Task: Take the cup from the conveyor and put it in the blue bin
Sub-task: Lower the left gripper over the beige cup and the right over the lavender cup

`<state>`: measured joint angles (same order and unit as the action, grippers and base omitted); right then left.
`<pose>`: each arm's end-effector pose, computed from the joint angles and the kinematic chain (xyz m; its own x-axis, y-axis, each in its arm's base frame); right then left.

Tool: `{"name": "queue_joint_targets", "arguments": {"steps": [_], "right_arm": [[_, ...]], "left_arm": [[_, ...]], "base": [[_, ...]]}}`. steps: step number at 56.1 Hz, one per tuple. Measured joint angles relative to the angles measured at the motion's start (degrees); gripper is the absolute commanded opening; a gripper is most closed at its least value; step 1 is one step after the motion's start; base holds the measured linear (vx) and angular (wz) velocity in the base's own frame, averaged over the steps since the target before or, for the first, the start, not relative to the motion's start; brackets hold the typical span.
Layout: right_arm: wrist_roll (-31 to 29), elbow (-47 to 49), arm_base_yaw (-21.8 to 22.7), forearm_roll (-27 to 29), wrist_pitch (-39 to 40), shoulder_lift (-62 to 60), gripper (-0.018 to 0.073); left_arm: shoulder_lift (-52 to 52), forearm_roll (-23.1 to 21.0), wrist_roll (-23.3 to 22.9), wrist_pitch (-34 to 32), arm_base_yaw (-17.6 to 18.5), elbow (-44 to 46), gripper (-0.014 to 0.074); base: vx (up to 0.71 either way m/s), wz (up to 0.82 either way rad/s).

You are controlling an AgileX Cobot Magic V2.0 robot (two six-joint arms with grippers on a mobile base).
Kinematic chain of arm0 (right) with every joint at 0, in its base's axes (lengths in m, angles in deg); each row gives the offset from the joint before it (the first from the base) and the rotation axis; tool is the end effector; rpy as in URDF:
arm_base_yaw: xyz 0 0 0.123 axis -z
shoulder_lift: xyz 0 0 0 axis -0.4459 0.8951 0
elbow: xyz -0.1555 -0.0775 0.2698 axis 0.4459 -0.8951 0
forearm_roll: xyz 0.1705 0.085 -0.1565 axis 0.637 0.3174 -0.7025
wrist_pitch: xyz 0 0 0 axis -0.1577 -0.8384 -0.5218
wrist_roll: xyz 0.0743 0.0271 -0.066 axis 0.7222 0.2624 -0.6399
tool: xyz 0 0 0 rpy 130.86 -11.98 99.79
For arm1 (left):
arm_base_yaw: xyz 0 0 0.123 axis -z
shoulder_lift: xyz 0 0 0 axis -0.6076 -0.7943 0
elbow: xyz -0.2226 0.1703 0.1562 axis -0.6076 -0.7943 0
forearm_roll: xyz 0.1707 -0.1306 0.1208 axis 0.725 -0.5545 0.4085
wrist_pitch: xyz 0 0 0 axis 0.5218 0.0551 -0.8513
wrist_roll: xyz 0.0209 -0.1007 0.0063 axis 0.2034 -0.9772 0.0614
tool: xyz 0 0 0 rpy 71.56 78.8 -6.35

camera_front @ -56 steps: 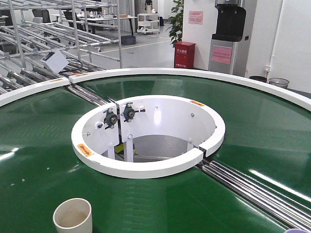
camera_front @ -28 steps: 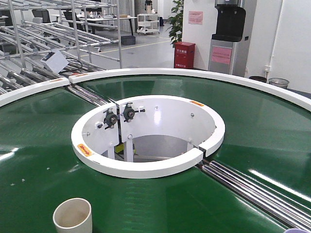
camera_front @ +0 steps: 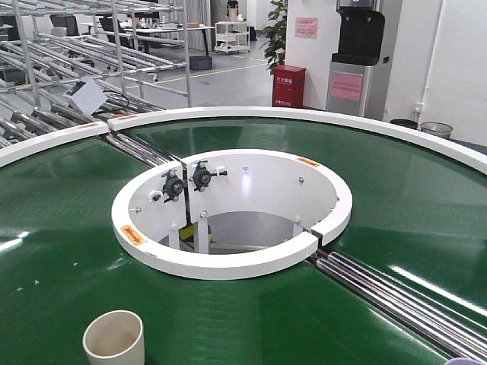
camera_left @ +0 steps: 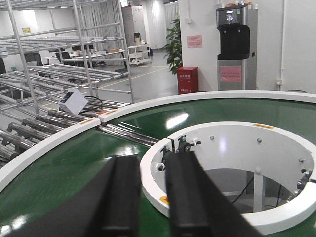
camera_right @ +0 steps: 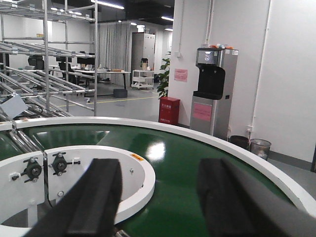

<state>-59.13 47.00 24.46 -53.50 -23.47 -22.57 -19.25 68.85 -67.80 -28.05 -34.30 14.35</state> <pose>0.0511 -0.0014 0.4443 0.1461 -0.0352 -0.9886 0.0020 0.9994 -0.0353 0.1141 -0.0062 0.4699 0.0510 0.0211 -0.9985 0.0530 0.9983 0.0238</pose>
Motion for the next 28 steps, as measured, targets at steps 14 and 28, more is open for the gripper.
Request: {"name": "queue_joint_targets", "arguments": {"steps": [14,28], "right_arm": [[3.7,0.5,-4.5,0.0,-5.7,1.5,0.0569],[10.5,9.9,-6.8,-3.1,-25.7,16.9,0.0556]], "left_arm": [[-1.3,0.0,0.0,6.2,0.0,0.0,0.0405],[-17.0,-6.7,1.0,17.6,0.0,4.9,0.0396]], "base": [[0.00,0.00],[0.00,0.00]]}}
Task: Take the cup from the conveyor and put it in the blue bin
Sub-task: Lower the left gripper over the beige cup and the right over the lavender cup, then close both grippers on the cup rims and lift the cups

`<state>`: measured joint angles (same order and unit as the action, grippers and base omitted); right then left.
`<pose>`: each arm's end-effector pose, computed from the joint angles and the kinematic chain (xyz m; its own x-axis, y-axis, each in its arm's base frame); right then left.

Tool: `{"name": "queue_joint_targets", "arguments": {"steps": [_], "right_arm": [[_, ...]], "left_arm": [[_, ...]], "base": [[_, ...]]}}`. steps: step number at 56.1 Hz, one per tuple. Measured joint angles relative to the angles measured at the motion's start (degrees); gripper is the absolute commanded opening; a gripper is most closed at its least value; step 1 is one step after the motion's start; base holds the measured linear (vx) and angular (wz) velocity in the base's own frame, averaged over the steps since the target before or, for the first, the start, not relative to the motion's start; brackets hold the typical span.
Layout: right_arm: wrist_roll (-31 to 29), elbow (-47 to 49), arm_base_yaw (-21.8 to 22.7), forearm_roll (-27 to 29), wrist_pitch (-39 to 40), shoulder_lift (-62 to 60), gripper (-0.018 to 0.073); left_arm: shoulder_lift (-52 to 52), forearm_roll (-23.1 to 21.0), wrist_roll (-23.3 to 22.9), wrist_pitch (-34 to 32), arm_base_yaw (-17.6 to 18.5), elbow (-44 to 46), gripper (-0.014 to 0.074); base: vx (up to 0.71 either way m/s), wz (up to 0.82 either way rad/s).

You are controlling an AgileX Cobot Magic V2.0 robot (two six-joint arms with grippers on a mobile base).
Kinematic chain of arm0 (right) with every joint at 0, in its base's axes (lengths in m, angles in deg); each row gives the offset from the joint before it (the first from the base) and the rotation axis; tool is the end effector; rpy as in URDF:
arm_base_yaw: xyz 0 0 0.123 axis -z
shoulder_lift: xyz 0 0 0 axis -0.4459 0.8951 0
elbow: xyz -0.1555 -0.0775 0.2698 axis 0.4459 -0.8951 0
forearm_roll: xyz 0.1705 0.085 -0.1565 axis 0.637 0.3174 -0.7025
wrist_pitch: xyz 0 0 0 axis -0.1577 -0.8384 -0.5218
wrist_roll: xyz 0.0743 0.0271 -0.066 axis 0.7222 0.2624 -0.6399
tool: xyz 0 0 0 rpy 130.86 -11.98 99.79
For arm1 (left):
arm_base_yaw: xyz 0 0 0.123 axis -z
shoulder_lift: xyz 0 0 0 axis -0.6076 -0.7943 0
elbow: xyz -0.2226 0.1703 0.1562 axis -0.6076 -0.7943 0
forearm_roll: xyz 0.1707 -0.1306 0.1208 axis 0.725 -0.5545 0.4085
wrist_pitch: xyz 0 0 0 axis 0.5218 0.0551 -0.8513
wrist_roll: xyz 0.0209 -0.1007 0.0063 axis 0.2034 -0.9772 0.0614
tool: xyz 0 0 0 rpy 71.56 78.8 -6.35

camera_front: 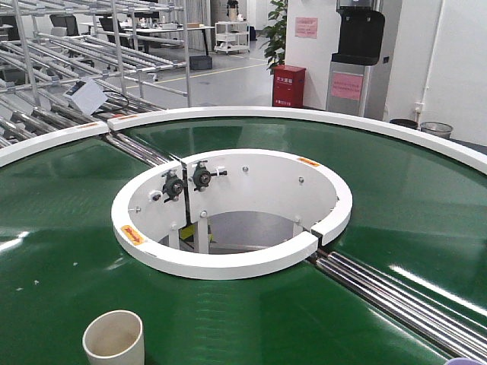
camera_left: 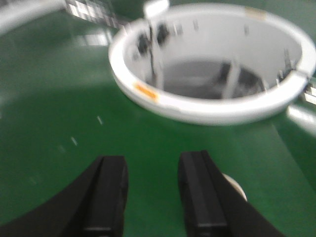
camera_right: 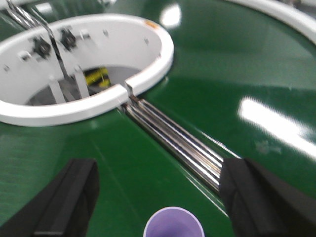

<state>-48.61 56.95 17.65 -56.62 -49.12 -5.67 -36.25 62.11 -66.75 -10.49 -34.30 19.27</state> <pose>0.1209 0.0072 0.4299 -0.4038 0.0643 -0.9126 -0.0015 0.9975 0.0710 0.1984 -0.0176 0.4214 -0.4527 -0.0309 -0.8911 0.0875 0.9930 -0.0789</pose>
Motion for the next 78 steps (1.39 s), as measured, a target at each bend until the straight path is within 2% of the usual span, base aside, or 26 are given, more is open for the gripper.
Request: {"name": "queue_joint_targets", "arguments": {"steps": [8,17,27,37,49,59,66,78], "right_arm": [[0.4,5.1,0.0,-0.5,-5.4,8.3,0.0556],[0.5,5.9,0.0,-2.5,-11.5,14.9,0.0556],[0.5,6.0,0.0,-5.9,-14.9,19.0,0.0556],[0.8,6.0,0.0,-5.8,-19.8,22.5,0.0556],[2.9,5.1,0.4,-5.7,-20.5,24.5,0.0556],[3.1,0.1,6.5,-1.8,-17.1,25.7,0.0556],[0.6,-2.7,11.0,2.1,-14.4,26.1,0.0556],[-0.2,-3.8,12.4,4.2,-12.2,27.3,0.0556]], "left_arm": [[-14.4,-6.1,4.7,11.5,0.0,8.3,0.0398],[-25.6,-8.2,6.3,17.8,0.0,14.8,0.0398],[-30.7,-8.2,8.7,17.8,0.5,15.6,0.0431],[-33.8,-8.3,9.8,16.2,3.4,15.6,0.0474],[-36.6,-7.6,10.0,14.9,5.5,15.6,0.0477],[-37.8,-6.0,10.0,14.7,5.6,15.6,0.0477],[-38.4,-5.9,10.0,14.5,5.6,15.6,0.0477],[-41.5,-6.2,9.9,14.4,5.6,15.7,0.0475]], "base": [[0.00,0.00],[0.00,0.00],[0.00,0.00],[0.00,0.00],[0.00,0.00],[0.00,0.00],[0.00,0.00],[0.00,0.00]]}}
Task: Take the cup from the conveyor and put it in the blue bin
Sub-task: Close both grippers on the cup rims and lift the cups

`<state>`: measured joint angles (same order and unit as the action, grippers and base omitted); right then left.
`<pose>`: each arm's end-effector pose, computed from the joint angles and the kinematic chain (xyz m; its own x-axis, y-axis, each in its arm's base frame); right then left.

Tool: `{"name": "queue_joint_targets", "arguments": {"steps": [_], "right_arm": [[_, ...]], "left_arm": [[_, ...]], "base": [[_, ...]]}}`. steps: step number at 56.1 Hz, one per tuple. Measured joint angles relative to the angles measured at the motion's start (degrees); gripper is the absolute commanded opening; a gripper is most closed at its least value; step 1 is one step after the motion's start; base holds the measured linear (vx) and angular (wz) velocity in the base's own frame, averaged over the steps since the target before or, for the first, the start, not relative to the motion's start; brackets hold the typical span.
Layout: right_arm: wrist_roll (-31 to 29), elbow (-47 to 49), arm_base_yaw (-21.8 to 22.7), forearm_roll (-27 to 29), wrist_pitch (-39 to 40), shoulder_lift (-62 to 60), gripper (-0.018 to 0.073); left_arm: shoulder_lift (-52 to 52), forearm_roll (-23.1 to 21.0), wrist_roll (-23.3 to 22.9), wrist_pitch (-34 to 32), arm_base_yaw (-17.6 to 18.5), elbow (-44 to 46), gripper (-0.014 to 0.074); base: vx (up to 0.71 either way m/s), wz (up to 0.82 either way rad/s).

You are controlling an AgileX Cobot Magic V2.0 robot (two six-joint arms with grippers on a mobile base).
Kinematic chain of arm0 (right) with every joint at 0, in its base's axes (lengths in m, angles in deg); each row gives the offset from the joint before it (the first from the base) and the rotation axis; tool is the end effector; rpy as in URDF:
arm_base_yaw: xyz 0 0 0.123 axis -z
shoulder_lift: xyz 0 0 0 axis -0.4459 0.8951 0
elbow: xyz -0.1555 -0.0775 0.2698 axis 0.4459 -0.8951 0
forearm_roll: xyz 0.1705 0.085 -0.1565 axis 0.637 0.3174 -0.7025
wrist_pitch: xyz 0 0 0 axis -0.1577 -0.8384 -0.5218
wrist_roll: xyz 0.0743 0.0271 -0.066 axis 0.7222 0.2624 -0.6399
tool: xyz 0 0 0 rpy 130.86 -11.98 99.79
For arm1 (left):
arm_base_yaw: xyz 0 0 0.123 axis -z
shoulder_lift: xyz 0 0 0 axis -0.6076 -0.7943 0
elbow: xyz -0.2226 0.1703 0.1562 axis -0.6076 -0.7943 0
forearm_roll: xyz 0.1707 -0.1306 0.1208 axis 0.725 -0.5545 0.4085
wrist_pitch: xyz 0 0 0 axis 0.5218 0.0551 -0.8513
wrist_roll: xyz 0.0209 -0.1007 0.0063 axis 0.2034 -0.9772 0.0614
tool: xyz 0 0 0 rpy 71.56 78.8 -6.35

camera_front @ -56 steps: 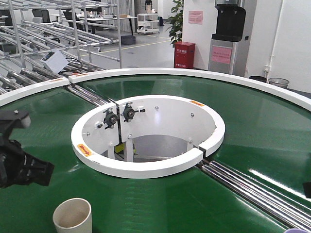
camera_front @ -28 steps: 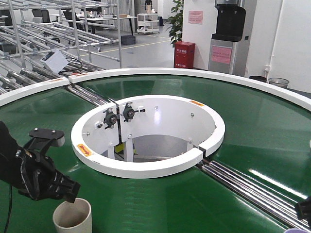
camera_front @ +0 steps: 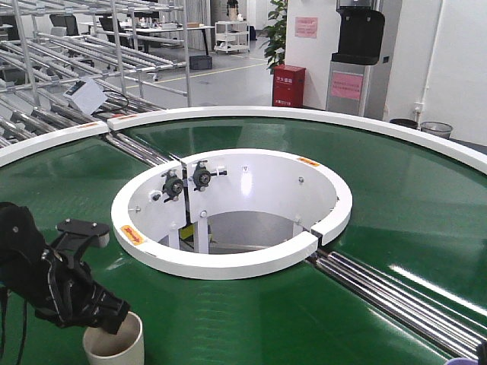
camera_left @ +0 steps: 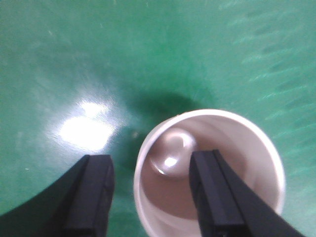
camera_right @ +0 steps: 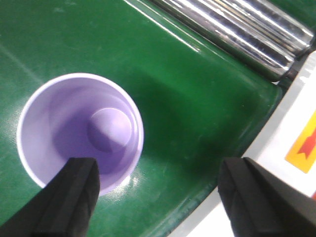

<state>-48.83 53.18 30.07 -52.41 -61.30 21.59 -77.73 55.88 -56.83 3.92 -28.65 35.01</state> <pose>0.2204 -0.0215 0.3094 -0.8870 0.2464 -0.3905 0.2653 0.9641 0.0058 0.3669 -0.0740 0.2800 -0.8887 0.2001 -0.4125 0.2738 0.9533 -0.1274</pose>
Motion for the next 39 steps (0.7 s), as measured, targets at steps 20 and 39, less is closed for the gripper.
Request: {"name": "queue_joint_targets", "arguments": {"steps": [20,39], "right_arm": [[-0.4,-0.1,0.0,0.3,3.8,9.3,0.0493],[-0.4,-0.1,0.0,1.7,7.2,14.4,-0.0015]], "left_arm": [[-4.2,-0.2,0.0,-0.8,0.0,0.0,0.0459],[-5.5,-1.3,0.2,-1.0,0.0,0.0,-0.0009]], "base": [[0.00,0.00],[0.00,0.00]]}}
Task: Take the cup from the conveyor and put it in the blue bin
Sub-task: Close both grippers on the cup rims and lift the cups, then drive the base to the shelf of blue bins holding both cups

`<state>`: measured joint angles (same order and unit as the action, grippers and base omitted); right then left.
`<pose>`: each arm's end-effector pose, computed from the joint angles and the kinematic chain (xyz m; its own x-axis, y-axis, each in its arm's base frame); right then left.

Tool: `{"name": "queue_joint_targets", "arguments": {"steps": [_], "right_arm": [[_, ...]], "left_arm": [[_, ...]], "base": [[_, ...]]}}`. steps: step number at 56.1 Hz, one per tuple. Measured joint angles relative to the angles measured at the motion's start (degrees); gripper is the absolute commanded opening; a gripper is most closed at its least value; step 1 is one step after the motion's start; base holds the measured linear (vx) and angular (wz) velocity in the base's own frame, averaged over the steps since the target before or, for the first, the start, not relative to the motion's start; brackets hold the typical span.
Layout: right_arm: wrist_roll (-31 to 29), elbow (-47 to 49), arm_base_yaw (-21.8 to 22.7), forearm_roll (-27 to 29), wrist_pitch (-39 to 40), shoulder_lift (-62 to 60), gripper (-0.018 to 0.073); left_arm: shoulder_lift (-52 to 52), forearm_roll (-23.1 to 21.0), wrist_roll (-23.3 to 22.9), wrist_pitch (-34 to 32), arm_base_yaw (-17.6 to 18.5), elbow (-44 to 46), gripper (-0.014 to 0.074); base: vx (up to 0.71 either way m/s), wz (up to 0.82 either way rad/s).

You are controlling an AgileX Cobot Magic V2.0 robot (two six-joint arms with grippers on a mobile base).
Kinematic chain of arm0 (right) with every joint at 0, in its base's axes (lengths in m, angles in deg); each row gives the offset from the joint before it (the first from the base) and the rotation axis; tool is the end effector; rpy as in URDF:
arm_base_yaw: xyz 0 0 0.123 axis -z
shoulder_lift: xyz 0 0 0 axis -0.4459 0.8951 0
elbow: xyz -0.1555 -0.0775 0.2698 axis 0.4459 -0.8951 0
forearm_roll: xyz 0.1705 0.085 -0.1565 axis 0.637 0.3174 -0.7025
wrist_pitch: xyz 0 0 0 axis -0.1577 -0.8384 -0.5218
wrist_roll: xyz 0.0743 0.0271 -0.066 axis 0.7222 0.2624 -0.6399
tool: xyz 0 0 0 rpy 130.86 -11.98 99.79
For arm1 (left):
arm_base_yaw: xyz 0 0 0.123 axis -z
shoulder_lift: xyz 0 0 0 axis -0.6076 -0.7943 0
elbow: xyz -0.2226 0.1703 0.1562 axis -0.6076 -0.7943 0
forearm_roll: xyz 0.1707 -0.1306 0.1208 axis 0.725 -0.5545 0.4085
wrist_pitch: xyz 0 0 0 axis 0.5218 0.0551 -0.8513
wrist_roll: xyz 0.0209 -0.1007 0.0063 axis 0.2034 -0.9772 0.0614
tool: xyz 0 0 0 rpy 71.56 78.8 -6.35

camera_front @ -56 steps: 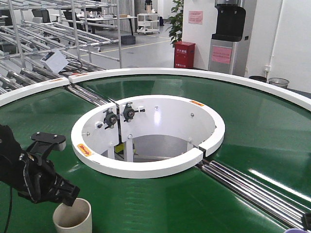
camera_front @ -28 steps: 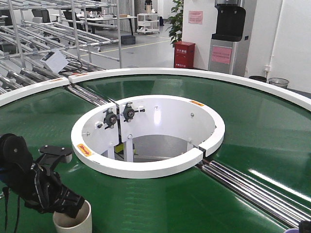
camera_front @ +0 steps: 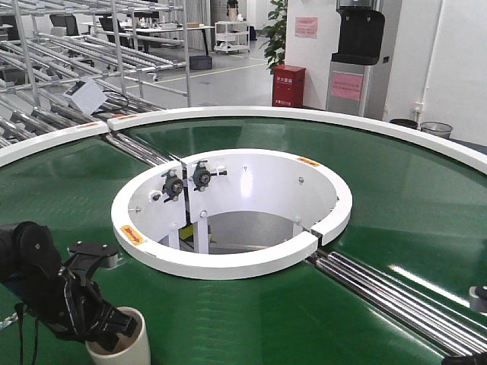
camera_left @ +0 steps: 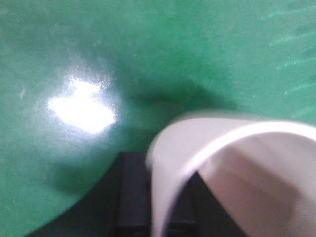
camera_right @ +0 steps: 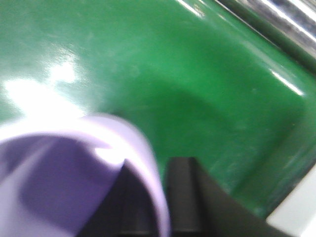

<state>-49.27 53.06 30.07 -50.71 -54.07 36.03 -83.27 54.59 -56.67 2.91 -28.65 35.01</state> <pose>0.2722 -0.0218 0.2502 -0.9302 0.2530 -0.2661 0.2603 0.9655 0.0079 0.3818 -0.0777 0.2441 -0.9211 0.1892 -0.3404 0.2533 0.9549 -0.1547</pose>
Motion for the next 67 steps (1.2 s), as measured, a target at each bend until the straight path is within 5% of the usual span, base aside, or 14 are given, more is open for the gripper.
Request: {"name": "queue_joint_targets", "arguments": {"steps": [14,40,67], "right_arm": [[-1.9,0.0,0.1,0.3,0.3,-8.0,-0.0013],[-8.6,0.0,0.1,9.0,1.2,-40.5,-0.0012],[-8.9,0.0,0.1,9.6,1.3,-42.6,-0.0009]], "left_arm": [[6.4,-1.2,0.5,0.1,0.0,0.0,-0.0006],[37.7,0.4,0.7,4.5,0.0,0.0,0.0000],[40.5,0.8,0.7,6.0,0.0,0.0,0.0000]], "base": [[0.00,0.00],[0.00,0.00],[0.00,0.00]]}}
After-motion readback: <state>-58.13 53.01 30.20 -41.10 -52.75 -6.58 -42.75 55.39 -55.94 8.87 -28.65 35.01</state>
